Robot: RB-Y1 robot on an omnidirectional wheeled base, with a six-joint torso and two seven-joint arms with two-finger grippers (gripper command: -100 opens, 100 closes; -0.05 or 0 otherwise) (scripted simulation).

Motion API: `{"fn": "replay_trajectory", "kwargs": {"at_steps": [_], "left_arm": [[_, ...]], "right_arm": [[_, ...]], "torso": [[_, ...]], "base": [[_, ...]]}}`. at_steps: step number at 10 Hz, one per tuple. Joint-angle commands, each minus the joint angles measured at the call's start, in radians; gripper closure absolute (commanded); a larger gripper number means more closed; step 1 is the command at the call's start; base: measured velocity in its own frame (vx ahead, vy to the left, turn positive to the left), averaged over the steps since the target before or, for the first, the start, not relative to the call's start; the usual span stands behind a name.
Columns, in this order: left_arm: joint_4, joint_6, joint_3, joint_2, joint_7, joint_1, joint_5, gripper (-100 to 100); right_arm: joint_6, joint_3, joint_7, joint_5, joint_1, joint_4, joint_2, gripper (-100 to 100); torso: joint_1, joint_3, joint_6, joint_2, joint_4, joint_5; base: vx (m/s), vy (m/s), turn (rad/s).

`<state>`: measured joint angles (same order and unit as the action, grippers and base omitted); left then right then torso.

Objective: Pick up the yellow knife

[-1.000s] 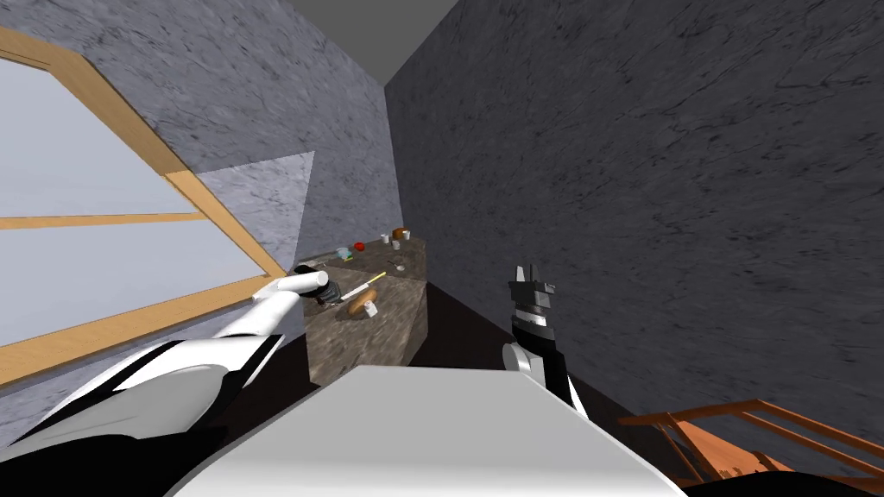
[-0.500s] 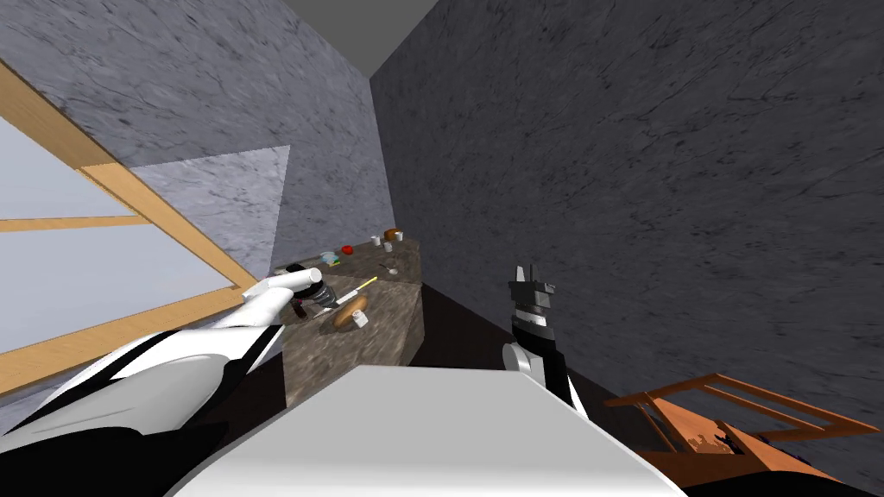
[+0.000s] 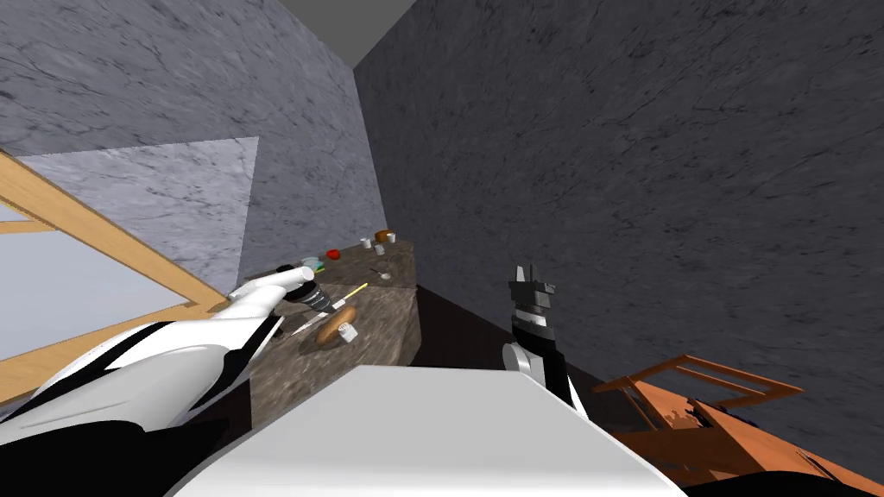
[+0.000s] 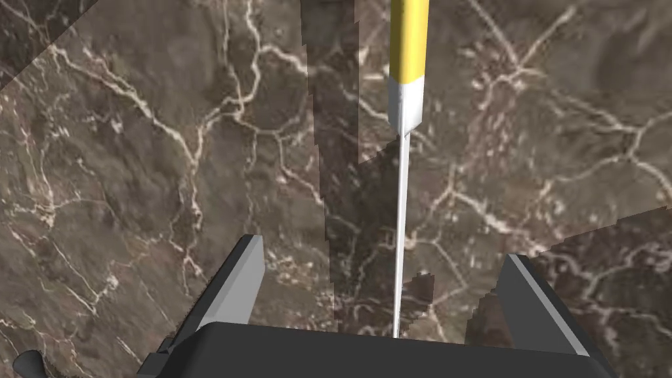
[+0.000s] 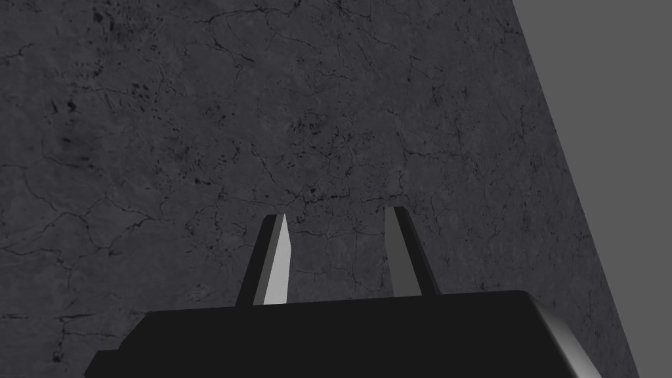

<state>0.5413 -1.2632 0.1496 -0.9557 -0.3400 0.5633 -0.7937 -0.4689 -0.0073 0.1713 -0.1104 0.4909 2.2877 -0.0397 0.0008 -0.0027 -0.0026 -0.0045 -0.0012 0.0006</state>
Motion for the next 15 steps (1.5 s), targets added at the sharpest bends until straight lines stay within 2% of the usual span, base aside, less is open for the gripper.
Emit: {"fn": "replay_trajectory", "kwargs": {"at_steps": [1,2,4,5,6,7,8,9,12,13,15], "left_arm": [[-0.049,-0.045,0.000,-0.013,-0.007,0.019,-0.015,-100],[-0.049,-0.045,0.000,-0.013,-0.007,0.019,-0.015,-100],[-0.110,-0.092,0.000,-0.029,-0.014,0.044,-0.033,-100],[-0.110,-0.092,0.000,-0.029,-0.014,0.044,-0.033,-100],[-0.145,-0.119,0.000,-0.038,-0.018,0.058,-0.044,-100],[-0.126,-0.104,0.000,-0.034,-0.016,0.051,-0.039,-100],[-0.128,-0.109,0.000,-0.035,-0.017,0.052,-0.039,0],[-0.118,-0.097,-0.016,-0.019,-0.057,0.053,-0.040,-100],[-0.105,-0.079,-0.039,0.004,-0.117,0.055,-0.041,-100],[-0.096,-0.067,-0.055,0.020,-0.157,0.056,-0.042,-100],[-0.087,-0.056,-0.071,0.035,-0.196,0.057,-0.042,-100]], "right_arm": [[0.000,0.000,0.000,0.000,0.000,0.000,0.000,0],[0.000,0.000,0.000,0.000,0.000,0.000,0.000,0],[0.000,0.000,0.000,0.000,0.000,0.000,0.000,0],[0.000,0.000,0.000,0.000,0.000,0.000,0.000,0],[0.000,0.000,0.000,0.000,0.000,0.000,0.000,0],[0.000,0.000,0.000,0.000,0.000,0.000,0.000,0],[0.000,0.000,0.000,0.000,0.000,0.000,0.000,0],[0.000,0.000,0.000,0.000,0.000,0.000,0.000,0],[0.000,0.000,0.000,0.000,0.000,0.000,0.000,0],[0.000,0.000,0.000,0.000,0.000,0.000,0.000,0],[0.000,0.000,0.000,0.000,0.000,0.000,0.000,0]], "torso": [[0.000,0.000,0.000,0.000,0.000,0.000],[0.000,0.000,0.000,0.000,0.000,0.000],[-0.001,0.001,0.001,0.002,0.000,0.000],[-0.001,0.001,0.000,0.001,0.000,0.000],[0.000,0.001,0.000,0.002,0.000,0.000],[0.000,0.001,0.000,0.003,0.001,0.000],[-0.001,0.002,0.000,0.004,0.001,0.000],[-0.001,0.003,0.000,0.005,0.001,0.000],[0.003,0.006,0.000,0.010,0.002,0.001],[0.002,0.006,0.000,0.010,0.002,0.001],[0.004,0.007,0.000,0.012,0.003,0.001]], "base": [[0.057,0.005,-0.082],[0.038,0.008,-0.049],[0.047,0.008,-0.113],[0.039,0.015,-0.041],[0.028,0.013,-0.049],[0.000,0.000,0.000],[0.000,0.000,0.000],[-0.047,0.041,-0.112],[-0.085,0.066,-0.151],[-0.121,0.078,-0.150],[-0.099,0.075,-0.182]]}}
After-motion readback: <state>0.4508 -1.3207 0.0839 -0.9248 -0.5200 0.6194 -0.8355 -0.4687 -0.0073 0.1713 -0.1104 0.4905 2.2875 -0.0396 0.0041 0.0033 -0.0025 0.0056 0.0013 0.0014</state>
